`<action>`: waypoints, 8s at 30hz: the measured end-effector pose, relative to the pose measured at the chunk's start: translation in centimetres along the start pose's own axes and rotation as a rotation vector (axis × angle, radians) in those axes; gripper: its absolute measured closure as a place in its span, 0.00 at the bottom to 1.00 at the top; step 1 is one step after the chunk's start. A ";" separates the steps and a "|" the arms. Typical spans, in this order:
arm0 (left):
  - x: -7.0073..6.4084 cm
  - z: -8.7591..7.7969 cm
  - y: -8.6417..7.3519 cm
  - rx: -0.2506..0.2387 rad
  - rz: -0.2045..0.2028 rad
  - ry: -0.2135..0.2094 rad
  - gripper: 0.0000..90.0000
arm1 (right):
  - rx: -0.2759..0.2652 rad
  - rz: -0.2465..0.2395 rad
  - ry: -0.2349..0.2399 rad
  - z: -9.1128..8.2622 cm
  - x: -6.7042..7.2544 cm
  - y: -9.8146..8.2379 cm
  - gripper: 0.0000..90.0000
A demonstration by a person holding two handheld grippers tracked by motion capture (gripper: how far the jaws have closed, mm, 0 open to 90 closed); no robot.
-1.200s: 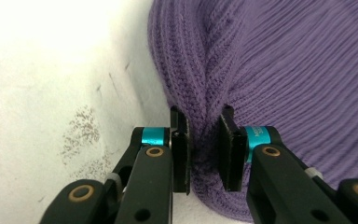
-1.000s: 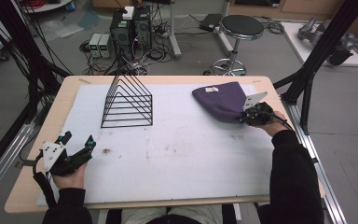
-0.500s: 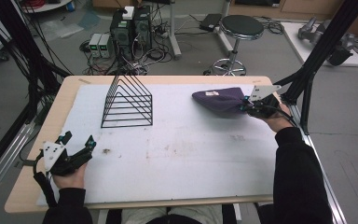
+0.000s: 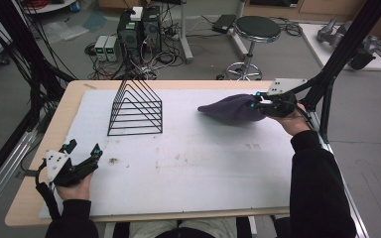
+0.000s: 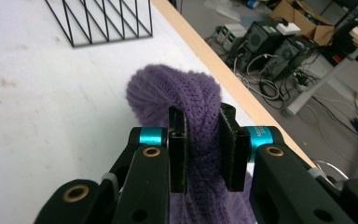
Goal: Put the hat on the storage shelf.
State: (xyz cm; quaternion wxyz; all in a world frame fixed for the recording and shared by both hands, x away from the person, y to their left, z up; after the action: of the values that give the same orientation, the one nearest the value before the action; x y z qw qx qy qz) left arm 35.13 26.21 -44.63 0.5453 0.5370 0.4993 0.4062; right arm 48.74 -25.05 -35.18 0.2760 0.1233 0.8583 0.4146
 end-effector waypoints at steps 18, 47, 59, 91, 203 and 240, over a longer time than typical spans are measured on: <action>-0.1 0.0 0.0 -0.002 -0.002 -0.008 0.23 | -0.227 0.209 0.003 -2.5 0.3 6.2 0.84; -1.4 0.3 1.1 -0.020 -0.003 -0.078 0.21 | -0.537 0.208 0.061 -2.5 4.0 17.9 0.83; -3.6 0.4 3.8 -0.049 -0.024 -0.215 0.17 | -0.632 0.221 0.082 -2.7 4.8 19.8 0.83; -13.5 4.3 9.9 0.153 0.087 -0.792 0.15 | -0.618 0.170 0.200 0.1 9.0 23.6 0.82; 0.4 12.7 3.4 0.239 -0.289 -0.476 0.92 | -0.061 0.063 0.090 16.9 9.2 27.8 0.81; 1.3 10.8 4.6 0.191 -0.283 -0.421 0.33 | -0.152 0.262 -0.055 15.1 6.9 24.0 0.16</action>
State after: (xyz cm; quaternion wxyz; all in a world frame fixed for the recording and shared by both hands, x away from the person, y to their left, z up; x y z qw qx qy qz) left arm 46.37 25.96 -41.03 0.6355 0.5836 0.4807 0.1564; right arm 51.42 2.72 -26.62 0.2513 0.2243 0.7933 0.5072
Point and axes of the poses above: each handheld gripper's, and its own axes: z roughly forward along the jaws, y roughly out of its top, x roughly to its left, the point moved 9 cm from there along z, roughly forward along the jaws, and after that the axes turned 5 degrees about -z, right-handed, at the moved point
